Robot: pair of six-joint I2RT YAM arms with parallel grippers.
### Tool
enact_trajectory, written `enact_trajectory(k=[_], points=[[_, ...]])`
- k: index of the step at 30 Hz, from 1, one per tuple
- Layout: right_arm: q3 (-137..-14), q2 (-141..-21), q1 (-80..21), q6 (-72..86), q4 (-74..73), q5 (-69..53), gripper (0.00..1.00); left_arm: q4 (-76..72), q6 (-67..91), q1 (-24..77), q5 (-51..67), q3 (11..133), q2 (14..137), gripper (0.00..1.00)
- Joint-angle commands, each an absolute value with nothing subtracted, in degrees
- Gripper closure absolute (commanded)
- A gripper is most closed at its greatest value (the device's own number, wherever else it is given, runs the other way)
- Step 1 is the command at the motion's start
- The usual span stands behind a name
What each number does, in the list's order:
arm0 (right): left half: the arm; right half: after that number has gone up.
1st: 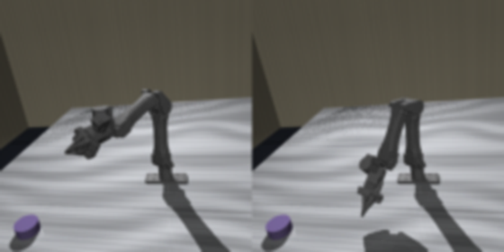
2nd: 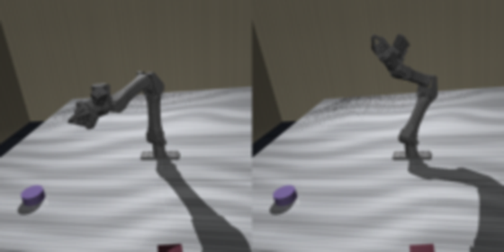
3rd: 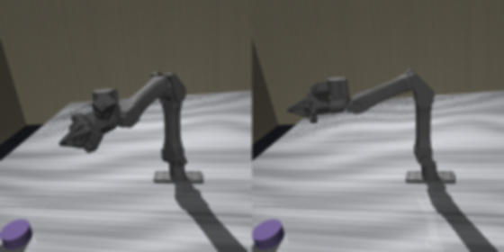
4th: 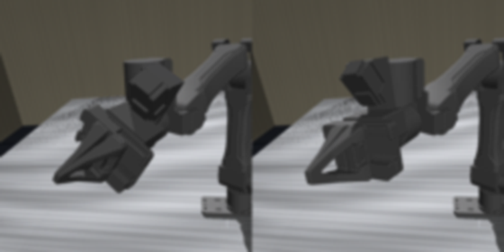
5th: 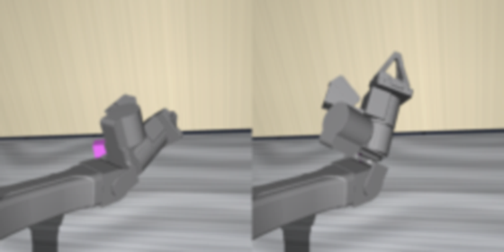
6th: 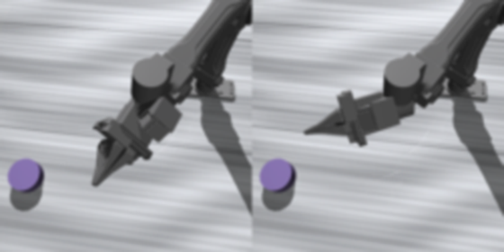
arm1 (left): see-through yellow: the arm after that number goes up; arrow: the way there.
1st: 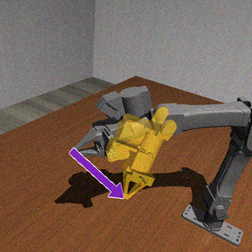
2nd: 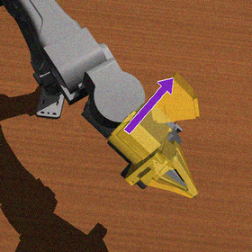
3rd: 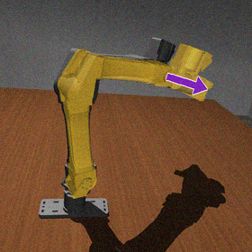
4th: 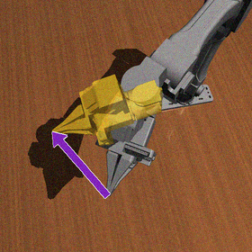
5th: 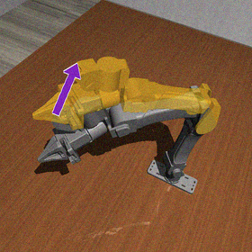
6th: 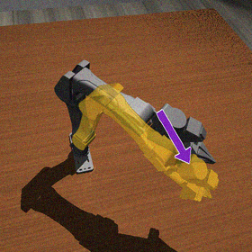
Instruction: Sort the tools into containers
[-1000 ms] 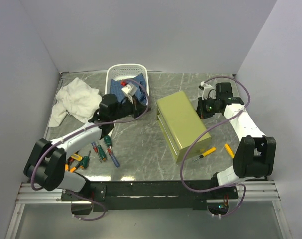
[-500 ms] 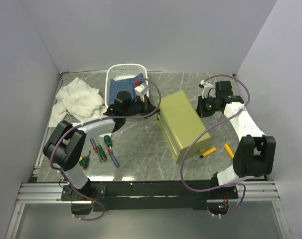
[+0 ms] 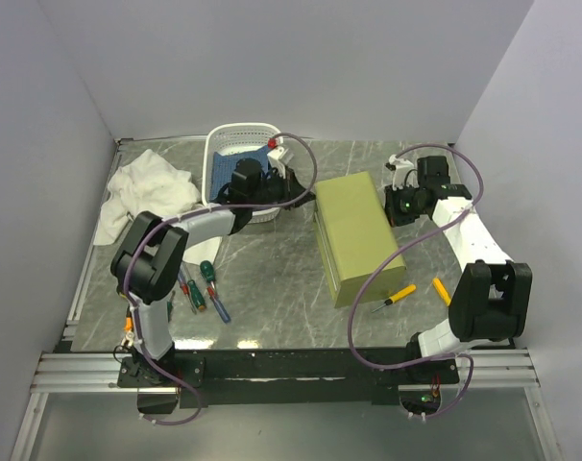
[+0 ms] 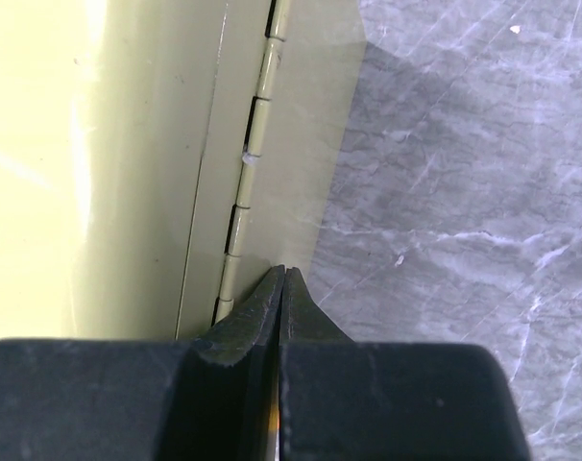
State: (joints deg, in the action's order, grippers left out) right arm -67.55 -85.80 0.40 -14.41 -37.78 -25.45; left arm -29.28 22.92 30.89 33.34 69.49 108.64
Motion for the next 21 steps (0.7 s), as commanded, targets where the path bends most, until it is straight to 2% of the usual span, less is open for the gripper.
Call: enact_trajectory(k=[1,4,5,7,9,11,13,15,21], points=[[-71.54,-86.57,-0.44,-14.15,-39.29,-27.08,1.00,-32.16,31.53,28.31,33.23,69.28,104.87,0.64],[-74.08,-87.19,-0.35,-14.50,-40.34,-24.45,0.95,-36.47,39.27,26.54,34.80,64.18,101.44,0.44],[-74.79,-87.19,-0.26,-14.33,-39.99,-22.78,0.85,-36.91,41.46,26.28,35.33,63.46,100.99,0.40],[-77.16,-87.27,-0.26,-12.93,-38.77,-16.36,0.72,-40.59,43.58,26.19,38.47,61.19,101.16,0.35],[-81.79,-87.45,1.23,-13.01,-38.67,-14.07,0.66,-44.19,48.50,25.84,40.25,59.42,101.86,0.35],[-85.24,-87.45,1.06,-12.40,-39.02,-15.37,0.61,-54.10,57.16,25.32,43.74,56.44,104.14,0.36],[-90.42,-88.15,0.62,-11.00,-40.68,-20.44,0.60,-66.37,62.82,25.22,45.78,54.24,107.73,0.38],[-94.02,-89.29,-1.66,-10.37,-42.97,-22.66,0.60,-71.96,68.54,25.31,45.09,53.09,109.59,0.38],[-88.43,-88.33,-6.76,-10.81,-46.31,-29.18,0.60,-81.19,75.40,26.28,43.59,53.35,116.18,0.39]])
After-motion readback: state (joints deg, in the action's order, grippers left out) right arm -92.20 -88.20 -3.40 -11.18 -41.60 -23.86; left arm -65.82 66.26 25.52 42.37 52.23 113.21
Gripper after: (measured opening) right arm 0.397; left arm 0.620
